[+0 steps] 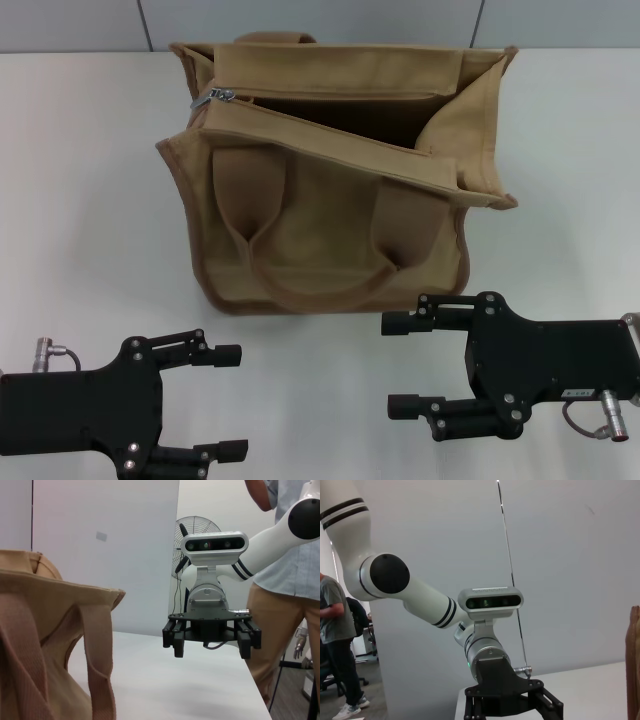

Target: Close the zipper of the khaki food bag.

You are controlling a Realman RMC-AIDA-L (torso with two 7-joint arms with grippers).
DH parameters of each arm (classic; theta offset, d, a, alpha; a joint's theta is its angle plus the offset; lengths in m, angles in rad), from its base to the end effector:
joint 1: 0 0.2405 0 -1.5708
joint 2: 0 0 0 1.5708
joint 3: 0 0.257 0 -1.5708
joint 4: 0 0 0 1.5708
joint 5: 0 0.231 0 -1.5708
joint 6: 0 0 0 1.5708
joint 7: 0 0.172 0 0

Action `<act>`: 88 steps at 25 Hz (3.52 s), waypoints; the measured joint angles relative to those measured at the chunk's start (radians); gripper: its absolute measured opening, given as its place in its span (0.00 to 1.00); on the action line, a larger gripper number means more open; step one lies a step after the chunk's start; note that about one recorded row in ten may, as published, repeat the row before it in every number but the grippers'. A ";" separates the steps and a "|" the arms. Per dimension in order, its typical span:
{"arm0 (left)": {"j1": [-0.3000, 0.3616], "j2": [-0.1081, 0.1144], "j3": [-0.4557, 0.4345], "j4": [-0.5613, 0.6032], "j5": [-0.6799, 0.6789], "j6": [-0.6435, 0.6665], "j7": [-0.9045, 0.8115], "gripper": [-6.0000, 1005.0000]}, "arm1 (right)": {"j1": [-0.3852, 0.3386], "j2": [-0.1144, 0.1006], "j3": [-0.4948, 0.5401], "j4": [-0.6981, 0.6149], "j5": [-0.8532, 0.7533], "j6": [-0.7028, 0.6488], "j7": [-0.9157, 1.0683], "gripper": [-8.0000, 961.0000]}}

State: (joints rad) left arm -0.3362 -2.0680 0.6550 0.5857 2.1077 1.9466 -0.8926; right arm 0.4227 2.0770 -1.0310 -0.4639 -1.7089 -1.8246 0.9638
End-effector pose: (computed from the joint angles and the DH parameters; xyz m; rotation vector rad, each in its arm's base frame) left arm -0.2970 0.2352 -0.0268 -2.9418 -0.1841 -0.9076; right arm 0.2419 0.2615 -0.0657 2.9056 -0.1889 -1.1165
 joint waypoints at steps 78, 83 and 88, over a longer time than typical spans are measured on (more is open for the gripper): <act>-0.141 -0.007 -0.269 -0.312 -0.454 -0.379 0.118 0.33 | 0.027 0.012 0.001 0.131 0.074 0.024 -0.065 0.74; -0.140 -0.008 -0.273 -0.321 -0.459 -0.374 0.119 0.09 | 0.030 0.012 -0.002 0.154 0.110 0.020 -0.104 0.74; -0.138 -0.008 -0.274 -0.351 -0.495 -0.355 0.144 0.04 | 0.044 0.012 0.001 0.169 0.126 0.006 -0.109 0.74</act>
State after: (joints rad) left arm -0.4743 -2.0763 0.3809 0.2349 1.6127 1.5916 -0.7484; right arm 0.4663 2.0894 -1.0298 -0.2947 -1.5833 -1.8184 0.8546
